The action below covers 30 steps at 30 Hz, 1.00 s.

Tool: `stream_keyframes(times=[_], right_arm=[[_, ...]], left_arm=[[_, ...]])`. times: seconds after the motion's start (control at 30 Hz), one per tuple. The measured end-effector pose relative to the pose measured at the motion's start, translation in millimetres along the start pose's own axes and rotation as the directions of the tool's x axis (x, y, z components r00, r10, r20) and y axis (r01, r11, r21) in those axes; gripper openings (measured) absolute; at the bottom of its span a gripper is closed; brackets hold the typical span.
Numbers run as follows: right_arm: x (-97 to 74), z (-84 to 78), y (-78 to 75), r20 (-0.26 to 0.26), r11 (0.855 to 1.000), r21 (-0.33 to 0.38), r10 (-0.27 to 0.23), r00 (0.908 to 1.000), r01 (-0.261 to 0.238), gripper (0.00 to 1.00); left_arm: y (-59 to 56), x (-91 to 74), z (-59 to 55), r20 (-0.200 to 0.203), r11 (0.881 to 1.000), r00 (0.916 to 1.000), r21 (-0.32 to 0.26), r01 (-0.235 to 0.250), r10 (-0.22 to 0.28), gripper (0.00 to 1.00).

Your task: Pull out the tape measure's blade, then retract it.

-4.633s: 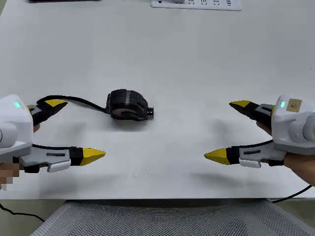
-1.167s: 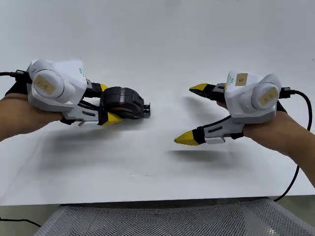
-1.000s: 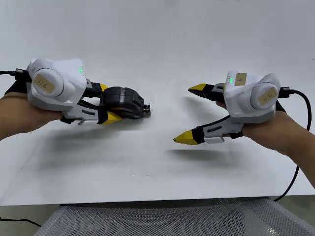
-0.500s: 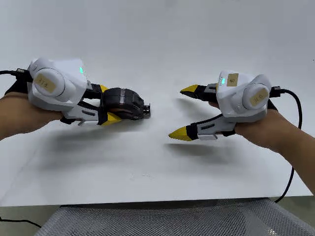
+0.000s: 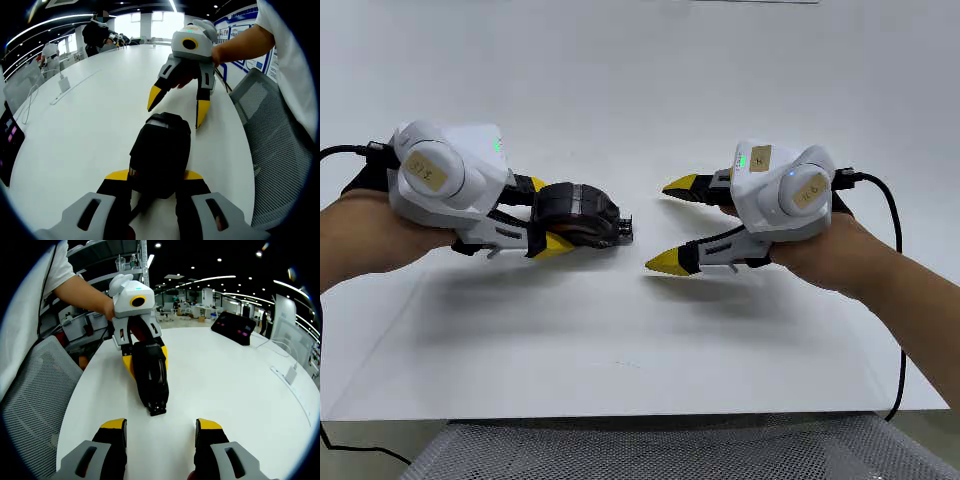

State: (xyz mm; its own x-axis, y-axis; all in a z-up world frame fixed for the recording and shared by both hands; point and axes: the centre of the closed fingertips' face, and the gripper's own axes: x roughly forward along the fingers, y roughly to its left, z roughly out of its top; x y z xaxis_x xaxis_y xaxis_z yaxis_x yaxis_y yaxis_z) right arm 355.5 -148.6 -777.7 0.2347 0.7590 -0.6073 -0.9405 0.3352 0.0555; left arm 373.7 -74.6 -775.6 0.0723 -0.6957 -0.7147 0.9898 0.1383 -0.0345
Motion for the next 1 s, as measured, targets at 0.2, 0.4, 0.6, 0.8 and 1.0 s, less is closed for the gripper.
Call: stream_keyframes(times=[0.2, 0.4, 0.6, 0.8, 1.0], right_arm=[[5.6, 2.0, 0.7, -0.002, 1.000, -0.008, 0.012, 0.9999, -0.012, 0.50], [10.4, 4.1, 1.9, 0.001, 0.999, -0.025, 0.023, 0.9997, -0.023, 0.44], [15.6, 6.3, 4.4, 0.006, 0.998, -0.048, 0.038, 0.9992, -0.038, 0.37], [19.6, 8.8, 4.6, 0.013, 0.996, -0.076, 0.047, 0.9988, -0.046, 0.31], [22.3, 10.3, 5.3, 0.020, 0.994, -0.094, 0.062, 0.9979, -0.060, 0.23]], left_arm=[[0.2, 0.1, 0.1, 0.001, 1.000, 1.0000, 0.002, 0.000, 0.000, 0.29], [0.1, 0.0, 0.1, 0.001, 1.000, 1.0000, 0.002, 0.001, -0.001, 0.29], [-0.1, 0.0, 0.1, 0.002, 1.000, 1.0000, 0.006, -0.002, 0.002, 0.29], [0.2, 0.0, 0.0, 0.002, 1.000, 1.0000, 0.007, -0.001, 0.001, 0.29], [0.0, -0.2, 0.3, 0.004, 1.000, 1.0000, 0.007, 0.000, 0.000, 0.29]])
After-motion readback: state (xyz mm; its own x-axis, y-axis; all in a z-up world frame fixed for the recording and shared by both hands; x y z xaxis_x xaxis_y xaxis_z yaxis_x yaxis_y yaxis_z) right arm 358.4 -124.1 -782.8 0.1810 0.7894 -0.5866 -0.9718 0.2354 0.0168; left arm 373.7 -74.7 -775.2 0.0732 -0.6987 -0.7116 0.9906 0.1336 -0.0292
